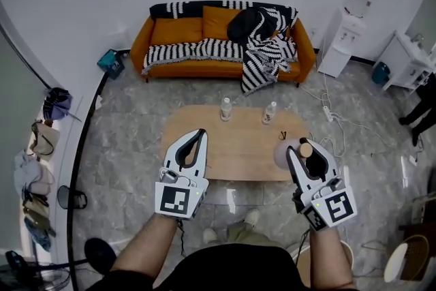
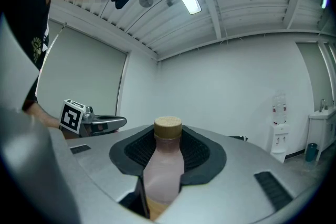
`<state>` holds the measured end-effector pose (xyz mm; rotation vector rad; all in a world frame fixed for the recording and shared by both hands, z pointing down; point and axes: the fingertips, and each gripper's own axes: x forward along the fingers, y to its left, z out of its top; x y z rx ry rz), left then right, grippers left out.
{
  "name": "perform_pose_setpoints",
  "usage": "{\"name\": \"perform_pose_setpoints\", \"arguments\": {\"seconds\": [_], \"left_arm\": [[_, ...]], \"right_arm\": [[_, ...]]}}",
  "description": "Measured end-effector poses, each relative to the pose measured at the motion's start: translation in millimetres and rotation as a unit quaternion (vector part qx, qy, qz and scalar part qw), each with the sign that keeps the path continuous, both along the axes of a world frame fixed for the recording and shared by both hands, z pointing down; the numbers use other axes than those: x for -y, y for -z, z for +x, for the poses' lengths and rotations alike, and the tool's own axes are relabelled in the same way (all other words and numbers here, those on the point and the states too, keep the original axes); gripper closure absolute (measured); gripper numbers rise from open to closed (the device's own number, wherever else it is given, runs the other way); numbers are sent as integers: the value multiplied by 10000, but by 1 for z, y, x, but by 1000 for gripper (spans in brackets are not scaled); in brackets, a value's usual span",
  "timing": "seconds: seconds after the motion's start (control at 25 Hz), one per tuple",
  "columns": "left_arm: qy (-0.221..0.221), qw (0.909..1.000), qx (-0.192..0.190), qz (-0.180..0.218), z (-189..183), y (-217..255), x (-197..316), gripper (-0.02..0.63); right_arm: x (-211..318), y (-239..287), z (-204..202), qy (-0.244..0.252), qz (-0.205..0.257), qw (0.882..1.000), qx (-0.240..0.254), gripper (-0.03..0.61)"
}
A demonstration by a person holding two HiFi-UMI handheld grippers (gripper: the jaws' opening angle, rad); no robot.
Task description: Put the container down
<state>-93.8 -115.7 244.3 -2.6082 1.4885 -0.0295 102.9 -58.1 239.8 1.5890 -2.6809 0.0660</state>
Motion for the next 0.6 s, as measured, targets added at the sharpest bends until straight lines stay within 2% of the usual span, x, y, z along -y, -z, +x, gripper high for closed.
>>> {"name": "perform_pose_setpoints", "arguments": {"seconds": [0.24, 0.6], "left_arm": [[88, 9999, 33, -55, 14, 0, 25, 600], [203, 9997, -52, 83, 63, 16, 47, 600]], "right_arm": [[23, 0, 15, 36, -16, 10000, -39, 430], [51, 4, 59, 265, 72, 9996, 53, 430]]}}
